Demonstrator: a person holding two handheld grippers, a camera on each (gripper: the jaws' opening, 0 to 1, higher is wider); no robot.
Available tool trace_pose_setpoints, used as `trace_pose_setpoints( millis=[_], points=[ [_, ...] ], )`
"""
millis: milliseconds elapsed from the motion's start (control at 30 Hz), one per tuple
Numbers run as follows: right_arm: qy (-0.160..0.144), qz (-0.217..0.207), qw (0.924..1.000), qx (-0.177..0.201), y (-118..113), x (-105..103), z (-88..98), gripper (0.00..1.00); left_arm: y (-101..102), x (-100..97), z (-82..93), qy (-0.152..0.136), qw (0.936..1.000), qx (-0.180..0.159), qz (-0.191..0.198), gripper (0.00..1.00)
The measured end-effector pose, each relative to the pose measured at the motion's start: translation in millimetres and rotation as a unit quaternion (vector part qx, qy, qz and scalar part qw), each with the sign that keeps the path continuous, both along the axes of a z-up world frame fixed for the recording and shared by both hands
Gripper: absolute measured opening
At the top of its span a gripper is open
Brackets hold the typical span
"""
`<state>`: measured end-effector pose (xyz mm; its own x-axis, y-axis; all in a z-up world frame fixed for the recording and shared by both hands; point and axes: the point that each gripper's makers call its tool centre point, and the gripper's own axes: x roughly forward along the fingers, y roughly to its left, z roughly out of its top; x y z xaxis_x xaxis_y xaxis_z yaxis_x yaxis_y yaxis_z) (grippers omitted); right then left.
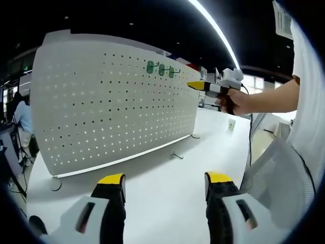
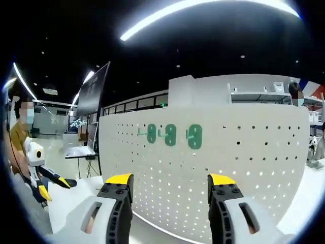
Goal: Insert the hook assembly into the mounting plate slot until the hook locks in place.
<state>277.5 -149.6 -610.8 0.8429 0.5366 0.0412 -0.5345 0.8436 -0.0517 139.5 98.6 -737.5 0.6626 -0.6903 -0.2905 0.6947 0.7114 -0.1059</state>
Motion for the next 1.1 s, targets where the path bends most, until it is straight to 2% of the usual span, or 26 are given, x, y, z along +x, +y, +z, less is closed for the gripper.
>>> trace_pose_setpoints(
  millis=[267,600,867,1100],
  points=[
    [0.028,0.007,0.9996,-0.001,-6.5,-16.5,-23.9,0.57,-2.1,2.8,-0.8,0.002,1.0000,0.000,-0.002,0.65],
    [0.047,0.021,0.9987,-0.002,-6.9,-35.8,-41.3,0.57,-3.7,4.3,-2.0,0.002,1.0000,-0.001,-0.004,0.65],
    [0.074,0.035,0.9966,0.012,-8.1,-55.1,-57.4,0.57,-3.2,5.7,-3.3,0.004,1.0000,-0.001,-0.004,0.65],
    [0.093,0.043,0.9948,0.008,-10.8,-71.0,-72.7,0.57,-4.8,5.4,-5.4,0.007,1.0000,-0.001,-0.006,0.65]
  ],
)
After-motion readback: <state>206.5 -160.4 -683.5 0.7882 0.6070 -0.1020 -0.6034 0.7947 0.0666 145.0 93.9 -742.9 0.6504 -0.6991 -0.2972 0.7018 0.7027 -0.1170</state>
